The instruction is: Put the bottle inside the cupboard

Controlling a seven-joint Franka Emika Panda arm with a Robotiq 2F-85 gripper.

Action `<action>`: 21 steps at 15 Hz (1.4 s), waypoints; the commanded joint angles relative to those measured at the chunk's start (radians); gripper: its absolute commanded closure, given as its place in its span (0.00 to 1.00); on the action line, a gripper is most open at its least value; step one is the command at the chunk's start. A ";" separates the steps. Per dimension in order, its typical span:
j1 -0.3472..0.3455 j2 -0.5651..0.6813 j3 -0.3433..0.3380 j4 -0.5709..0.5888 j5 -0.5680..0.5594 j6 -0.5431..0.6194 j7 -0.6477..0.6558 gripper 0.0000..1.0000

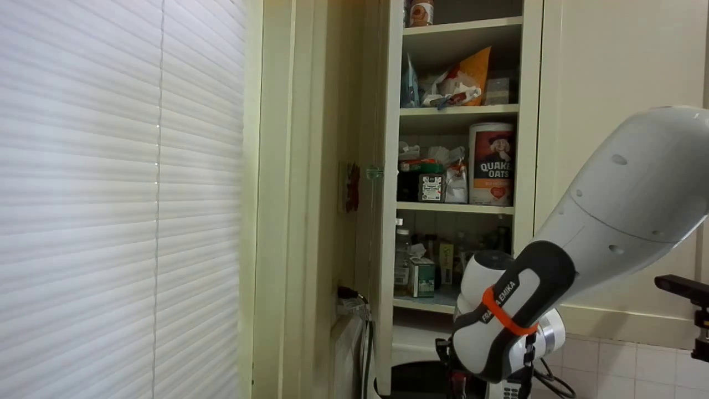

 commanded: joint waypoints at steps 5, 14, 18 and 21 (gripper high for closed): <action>0.536 -0.156 -0.554 0.096 -0.025 -0.409 0.064 0.90; 0.712 -0.148 -0.858 0.282 -0.396 -0.594 0.387 0.90; 0.729 -0.051 -0.922 0.375 -0.550 -0.587 0.524 0.90; 0.768 0.019 -0.981 0.439 -0.639 -0.585 0.610 0.90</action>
